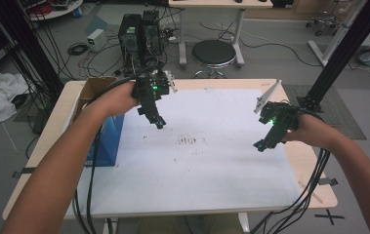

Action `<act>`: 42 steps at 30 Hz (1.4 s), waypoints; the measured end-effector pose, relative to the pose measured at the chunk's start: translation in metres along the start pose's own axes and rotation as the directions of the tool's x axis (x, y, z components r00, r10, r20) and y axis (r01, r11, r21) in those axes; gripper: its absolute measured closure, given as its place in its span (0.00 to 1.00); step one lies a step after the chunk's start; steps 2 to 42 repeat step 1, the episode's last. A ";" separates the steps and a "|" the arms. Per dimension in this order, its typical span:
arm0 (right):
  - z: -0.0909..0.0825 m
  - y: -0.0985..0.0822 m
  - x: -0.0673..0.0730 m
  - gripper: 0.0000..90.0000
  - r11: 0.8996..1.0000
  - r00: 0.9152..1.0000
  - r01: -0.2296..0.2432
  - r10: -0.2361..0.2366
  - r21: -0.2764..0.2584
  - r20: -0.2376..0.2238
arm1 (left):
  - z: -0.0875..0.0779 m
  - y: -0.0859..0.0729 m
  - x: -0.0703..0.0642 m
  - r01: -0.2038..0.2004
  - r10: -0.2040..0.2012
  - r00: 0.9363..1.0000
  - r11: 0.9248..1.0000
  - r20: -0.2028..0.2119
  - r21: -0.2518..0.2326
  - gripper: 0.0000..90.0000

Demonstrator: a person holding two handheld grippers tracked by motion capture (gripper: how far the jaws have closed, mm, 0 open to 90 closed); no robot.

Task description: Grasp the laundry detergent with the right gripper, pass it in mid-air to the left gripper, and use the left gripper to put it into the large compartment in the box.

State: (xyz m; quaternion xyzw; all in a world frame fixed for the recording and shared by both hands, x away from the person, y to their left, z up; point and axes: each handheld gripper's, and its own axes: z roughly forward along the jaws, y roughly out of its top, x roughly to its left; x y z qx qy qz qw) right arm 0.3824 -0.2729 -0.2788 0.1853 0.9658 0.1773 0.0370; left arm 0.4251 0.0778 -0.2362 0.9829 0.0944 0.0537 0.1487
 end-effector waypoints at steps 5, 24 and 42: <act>0.000 0.000 0.000 0.01 1.000 1.000 0.001 -0.001 0.000 0.001 | 0.000 0.000 0.000 -0.002 0.002 1.000 1.000 0.000 -0.001 0.05; 0.000 0.000 0.000 0.01 1.000 1.000 0.001 -0.001 0.000 0.001 | 0.000 0.000 0.000 -0.002 0.002 1.000 1.000 0.000 -0.001 0.05; 0.000 0.000 0.000 0.01 1.000 1.000 0.001 -0.001 0.000 0.001 | 0.000 0.000 0.000 -0.002 0.002 1.000 1.000 0.000 -0.001 0.05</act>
